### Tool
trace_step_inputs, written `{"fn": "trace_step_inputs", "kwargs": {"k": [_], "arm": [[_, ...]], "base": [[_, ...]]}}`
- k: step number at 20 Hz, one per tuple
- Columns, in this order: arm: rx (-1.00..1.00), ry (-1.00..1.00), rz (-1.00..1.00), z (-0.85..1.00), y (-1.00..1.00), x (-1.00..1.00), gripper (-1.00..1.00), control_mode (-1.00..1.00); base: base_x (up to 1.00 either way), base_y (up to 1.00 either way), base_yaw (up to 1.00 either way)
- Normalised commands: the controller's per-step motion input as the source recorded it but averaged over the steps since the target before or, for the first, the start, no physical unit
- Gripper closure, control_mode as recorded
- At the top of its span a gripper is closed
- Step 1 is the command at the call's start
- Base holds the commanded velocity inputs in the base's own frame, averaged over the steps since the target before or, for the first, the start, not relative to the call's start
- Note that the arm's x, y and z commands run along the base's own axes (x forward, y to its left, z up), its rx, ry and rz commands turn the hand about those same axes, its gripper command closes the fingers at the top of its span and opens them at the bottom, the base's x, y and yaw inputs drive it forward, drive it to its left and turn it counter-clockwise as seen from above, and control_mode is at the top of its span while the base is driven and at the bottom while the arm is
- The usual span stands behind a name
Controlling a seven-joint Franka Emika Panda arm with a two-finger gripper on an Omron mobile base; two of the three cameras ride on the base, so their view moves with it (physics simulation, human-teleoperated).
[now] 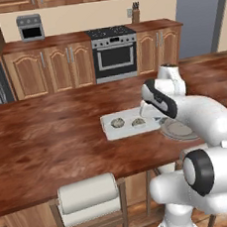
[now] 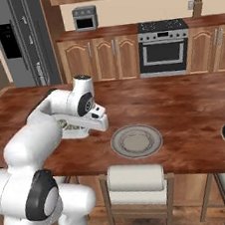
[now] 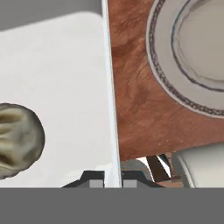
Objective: Place two dumplings into each of the tupperware containers and then place the containers in the fridge.
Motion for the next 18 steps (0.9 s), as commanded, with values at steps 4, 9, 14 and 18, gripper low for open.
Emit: {"fn": "trace_step_inputs", "kwargs": {"k": [4,9,14,18], "arm": [[0.00,-0.01,-0.24,0.99,0.17,-0.86,1.00,-1.00],[0.00,0.00,-0.31,0.75,0.07,-0.77,1.00,-1.00],[-0.06,-0.08,-0.41,0.26,0.20,-0.63,1.00,-1.00],[-0.09,-0.08,-0.47,0.28,0.18,-0.76,1.00,-1.00]], "base": [[0.00,0.00,0.00],[0.00,0.00,0.00],[0.00,0.00,0.00],[0.00,0.00,0.00]]}}
